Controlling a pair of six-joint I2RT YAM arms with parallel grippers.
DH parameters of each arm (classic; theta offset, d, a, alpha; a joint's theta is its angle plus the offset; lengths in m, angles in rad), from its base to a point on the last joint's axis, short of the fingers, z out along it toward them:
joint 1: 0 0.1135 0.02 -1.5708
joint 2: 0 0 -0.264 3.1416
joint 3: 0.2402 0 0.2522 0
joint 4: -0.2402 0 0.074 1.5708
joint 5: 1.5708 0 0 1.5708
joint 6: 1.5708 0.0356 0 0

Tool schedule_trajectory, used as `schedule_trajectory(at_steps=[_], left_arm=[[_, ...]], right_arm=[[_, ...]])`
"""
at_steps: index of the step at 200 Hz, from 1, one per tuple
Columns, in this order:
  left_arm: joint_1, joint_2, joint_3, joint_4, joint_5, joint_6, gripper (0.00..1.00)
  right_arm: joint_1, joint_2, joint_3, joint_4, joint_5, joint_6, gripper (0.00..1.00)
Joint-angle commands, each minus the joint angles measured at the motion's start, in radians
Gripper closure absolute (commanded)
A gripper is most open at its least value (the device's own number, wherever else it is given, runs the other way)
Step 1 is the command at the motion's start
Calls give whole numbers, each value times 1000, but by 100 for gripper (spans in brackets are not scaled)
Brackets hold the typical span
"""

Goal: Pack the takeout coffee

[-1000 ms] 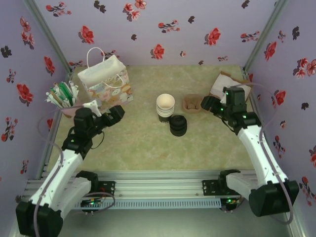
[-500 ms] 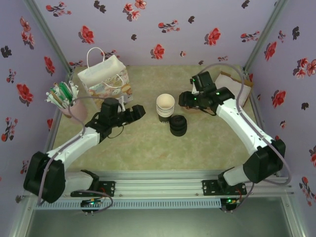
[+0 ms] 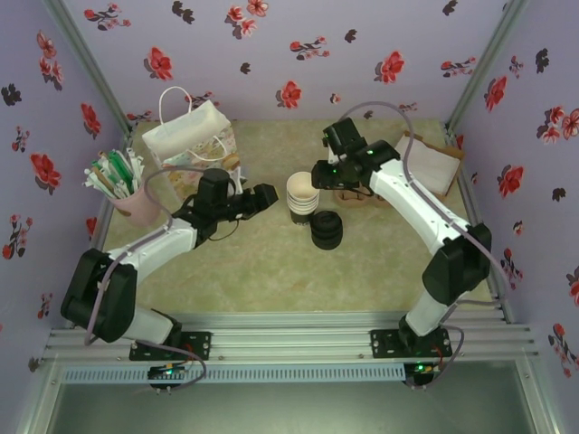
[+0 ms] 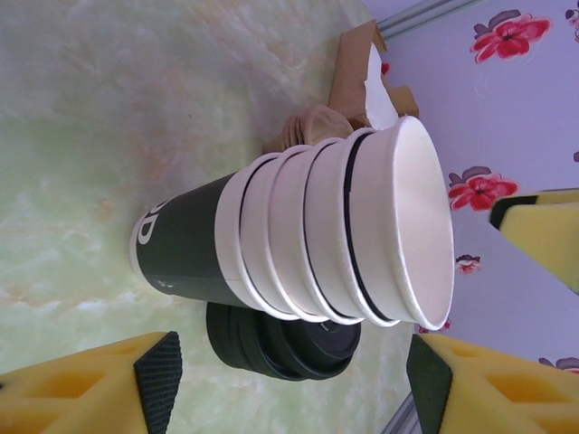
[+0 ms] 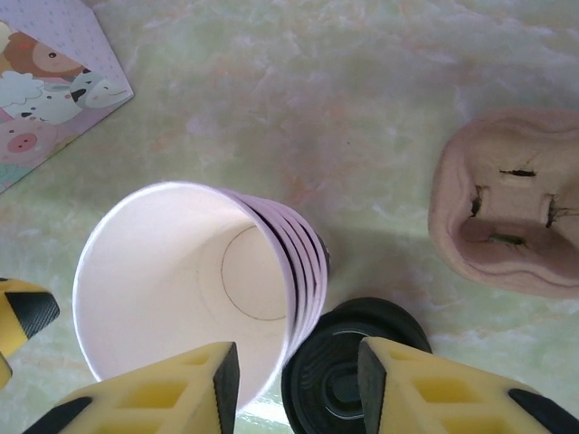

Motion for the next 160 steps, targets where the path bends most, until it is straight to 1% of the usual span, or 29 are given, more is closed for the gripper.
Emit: schedule_trajectory(at_steps=[1, 31, 85, 96, 120, 160], left_arm=[[-9, 22, 41, 35, 37, -4, 34], [-9, 59, 52, 52, 55, -5, 37], [-14, 117, 63, 115, 89, -26, 39], [-16, 123, 63, 122, 94, -28, 39], [-18, 128, 62, 128, 99, -28, 39], [-18, 129, 57, 134, 103, -27, 39]], right_arm=[[19, 41, 55, -45, 27, -21, 60], [29, 74, 77, -57, 42, -23, 66], [30, 87, 75, -64, 48, -25, 72], [30, 89, 76, -63, 47, -25, 74], [30, 94, 75, -60, 42, -24, 74], [30, 103, 75, -55, 32, -19, 81]])
